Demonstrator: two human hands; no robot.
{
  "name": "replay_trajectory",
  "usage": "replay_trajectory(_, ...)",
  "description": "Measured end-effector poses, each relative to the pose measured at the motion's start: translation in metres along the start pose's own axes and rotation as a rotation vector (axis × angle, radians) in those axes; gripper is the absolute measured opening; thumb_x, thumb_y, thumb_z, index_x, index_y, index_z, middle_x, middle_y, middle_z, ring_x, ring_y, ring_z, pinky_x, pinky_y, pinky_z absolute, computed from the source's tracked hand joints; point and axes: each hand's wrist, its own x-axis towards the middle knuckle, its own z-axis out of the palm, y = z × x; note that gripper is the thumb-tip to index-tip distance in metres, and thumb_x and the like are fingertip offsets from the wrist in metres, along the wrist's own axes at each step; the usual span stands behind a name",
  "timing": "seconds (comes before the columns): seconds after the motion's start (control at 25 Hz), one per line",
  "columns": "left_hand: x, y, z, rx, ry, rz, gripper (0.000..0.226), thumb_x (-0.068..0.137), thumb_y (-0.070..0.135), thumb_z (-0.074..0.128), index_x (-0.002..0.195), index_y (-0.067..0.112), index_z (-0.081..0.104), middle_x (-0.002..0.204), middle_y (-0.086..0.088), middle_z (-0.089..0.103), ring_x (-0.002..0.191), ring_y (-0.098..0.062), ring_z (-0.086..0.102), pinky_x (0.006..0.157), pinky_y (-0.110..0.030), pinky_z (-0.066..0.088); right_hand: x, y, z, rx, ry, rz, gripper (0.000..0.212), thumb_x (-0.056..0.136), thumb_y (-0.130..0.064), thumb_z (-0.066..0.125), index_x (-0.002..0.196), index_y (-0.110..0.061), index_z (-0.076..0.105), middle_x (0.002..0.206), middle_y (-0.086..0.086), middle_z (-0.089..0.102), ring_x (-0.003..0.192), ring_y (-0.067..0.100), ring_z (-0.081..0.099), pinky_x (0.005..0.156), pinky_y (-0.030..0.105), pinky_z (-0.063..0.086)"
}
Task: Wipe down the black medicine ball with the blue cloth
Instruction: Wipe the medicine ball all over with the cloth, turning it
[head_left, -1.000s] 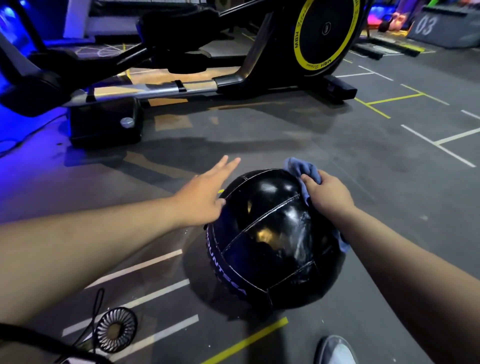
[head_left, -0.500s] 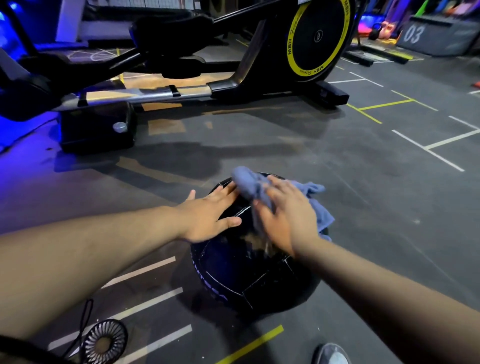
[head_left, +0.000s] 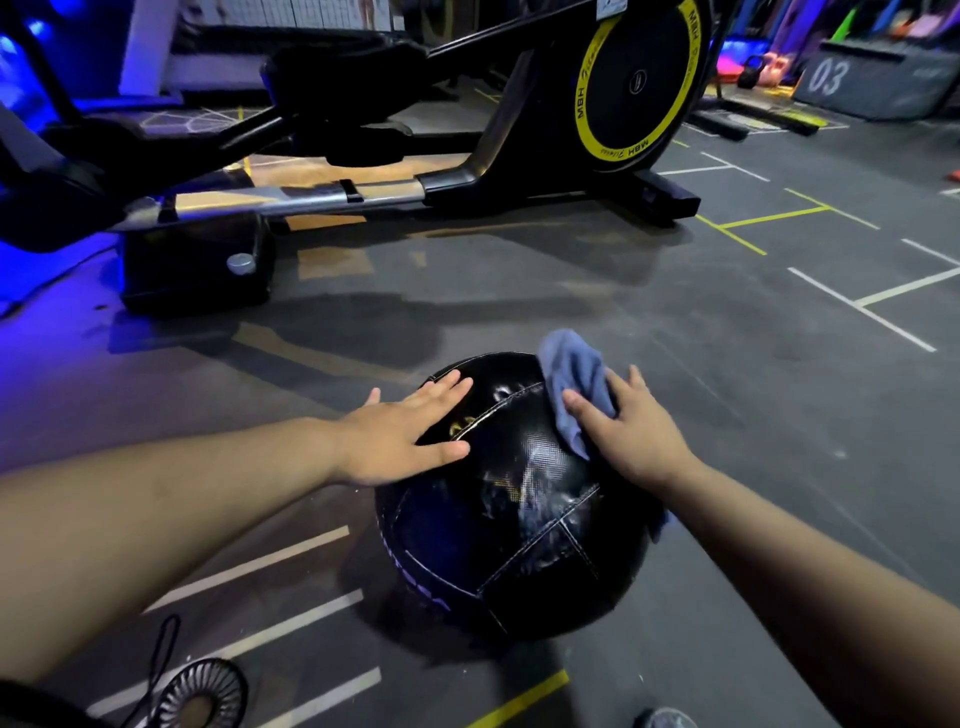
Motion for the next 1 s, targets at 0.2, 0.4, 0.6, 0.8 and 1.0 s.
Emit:
replay_trajectory(0.2, 0.007, 0.01, -0.003, -0.017, 0.004, -0.025, 0.073, 0.095, 0.062, 0.031, 0.149, 0.044, -0.015, 0.157, 0.021, -0.022, 0.147, -0.004, -0.011, 0.115, -0.063, -0.007, -0.039, -0.024, 0.009, -0.117, 0.372, -0.197, 0.02, 0.09, -0.03, 0.056, 0.096, -0.014, 0.067, 0.115, 0.008, 0.068, 0.105, 0.033, 0.065, 0.083, 0.03, 0.042)
replay_trajectory(0.4, 0.006, -0.001, -0.006, -0.003, 0.009, -0.05, 0.071, 0.096, 0.06, 0.031, 0.15, 0.043, -0.013, 0.158, 0.02, -0.019, 0.148, -0.006, -0.006, 0.113, -0.067, -0.004, -0.084, -0.046, 0.004, 0.07, 0.064, -0.806, 0.038, 0.089, -0.018, 0.053, 0.124, -0.011, 0.066, 0.124, -0.004, 0.067, 0.116, 0.002, 0.06, 0.097, 0.02, 0.046)
replay_trajectory(0.6, 0.006, 0.01, -0.006, -0.043, 0.021, -0.032, 0.073, 0.094, 0.063, 0.032, 0.15, 0.043, -0.011, 0.158, 0.021, -0.019, 0.148, -0.006, -0.008, 0.115, -0.064, -0.006, -0.041, -0.063, -0.025, 0.853, 0.188, -0.022, 0.019, 0.092, -0.011, 0.062, 0.102, -0.023, 0.071, 0.09, -0.014, 0.074, 0.087, 0.001, 0.065, 0.079, 0.023, 0.051)
replay_trajectory(0.8, 0.009, 0.018, -0.007, -0.029, 0.011, -0.029, 0.073, 0.094, 0.063, 0.03, 0.15, 0.044, -0.013, 0.157, 0.021, -0.021, 0.148, -0.005, -0.01, 0.115, -0.063, -0.006, -0.027, -0.016, -0.018, -0.379, 0.29, -0.147, 0.052, 0.083, -0.037, 0.046, 0.133, -0.034, 0.057, 0.156, 0.008, 0.034, 0.144, 0.034, 0.025, 0.113, 0.058, 0.024)
replay_trajectory(1.0, 0.013, 0.023, -0.007, -0.017, 0.004, -0.062, 0.072, 0.096, 0.06, 0.029, 0.149, 0.042, -0.016, 0.158, 0.018, -0.023, 0.148, -0.008, -0.01, 0.115, -0.064, -0.006, -0.042, -0.017, -0.004, -0.317, 0.195, -0.412, 0.063, 0.088, -0.053, 0.045, 0.142, -0.019, 0.05, 0.157, 0.01, 0.034, 0.142, 0.034, 0.035, 0.116, 0.047, 0.032)
